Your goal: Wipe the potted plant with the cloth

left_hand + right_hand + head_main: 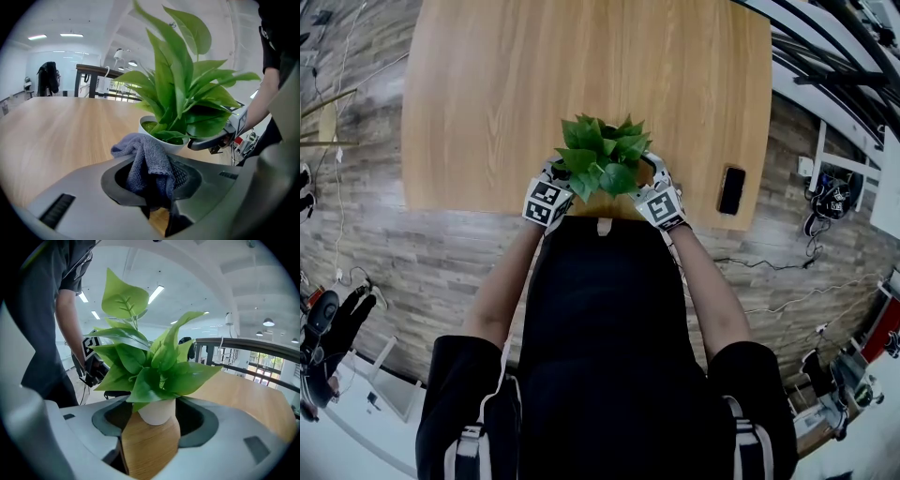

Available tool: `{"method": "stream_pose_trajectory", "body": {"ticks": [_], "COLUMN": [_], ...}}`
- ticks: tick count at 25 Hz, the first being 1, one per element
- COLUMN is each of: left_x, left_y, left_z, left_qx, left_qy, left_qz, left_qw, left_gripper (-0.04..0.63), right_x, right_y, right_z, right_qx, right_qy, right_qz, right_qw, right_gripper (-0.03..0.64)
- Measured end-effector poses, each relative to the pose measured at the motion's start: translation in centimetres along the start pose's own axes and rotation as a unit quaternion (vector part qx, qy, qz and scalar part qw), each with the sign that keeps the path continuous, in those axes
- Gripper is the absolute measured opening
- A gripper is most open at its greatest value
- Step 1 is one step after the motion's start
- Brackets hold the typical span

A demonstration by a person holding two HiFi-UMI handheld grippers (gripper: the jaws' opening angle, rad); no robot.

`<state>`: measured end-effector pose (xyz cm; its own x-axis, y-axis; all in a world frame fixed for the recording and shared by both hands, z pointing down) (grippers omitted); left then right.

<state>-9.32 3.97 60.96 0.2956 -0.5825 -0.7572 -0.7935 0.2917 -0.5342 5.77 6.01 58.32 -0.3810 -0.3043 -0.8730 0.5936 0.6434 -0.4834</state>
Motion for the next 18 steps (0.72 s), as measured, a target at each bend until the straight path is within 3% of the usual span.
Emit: {"method": "stream_pose_trajectory", "body": {"ticks": [3, 12, 18], "left_x": [0.4, -1.0, -1.0], "left_y": [0.1, 0.0, 0.3], "left_z": [-0.2, 2.4, 2.0], "left_qx": [0.002, -0.048, -0.037], "left_qy": [-0.003, -0.008, -0.005], "left_qz": [0.002, -0.011, -0.003], "left_qw": [1.0, 0.9987, 0.9993], "left_gripper": [0.115, 0.115, 0.115], "right_x": [0.1, -0.2, 0.0], "right_y": [-0.6, -0.8, 0.2], "right_z": [0.3, 0.2, -1.0], "right_qx": [-0.01, -0.019, -0.005], "right_qy": [-0.002, -0.001, 0.015], "right_qz": [-0.003, -0.011, -0.017], "right_qw": [1.0, 1.0, 1.0], "right_gripper": [0.272, 0.272, 0.272]}}
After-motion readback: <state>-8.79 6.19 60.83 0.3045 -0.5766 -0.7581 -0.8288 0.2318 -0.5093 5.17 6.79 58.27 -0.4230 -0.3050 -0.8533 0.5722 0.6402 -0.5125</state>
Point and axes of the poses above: the fingertips, and each gripper's own axes: y backward along the fingers, z to its right, x out of its top, the point moved 5 cm from there along y, backward along the fingers, and after that the axes turned 8 degrees about -x, right-handed, at the moved point
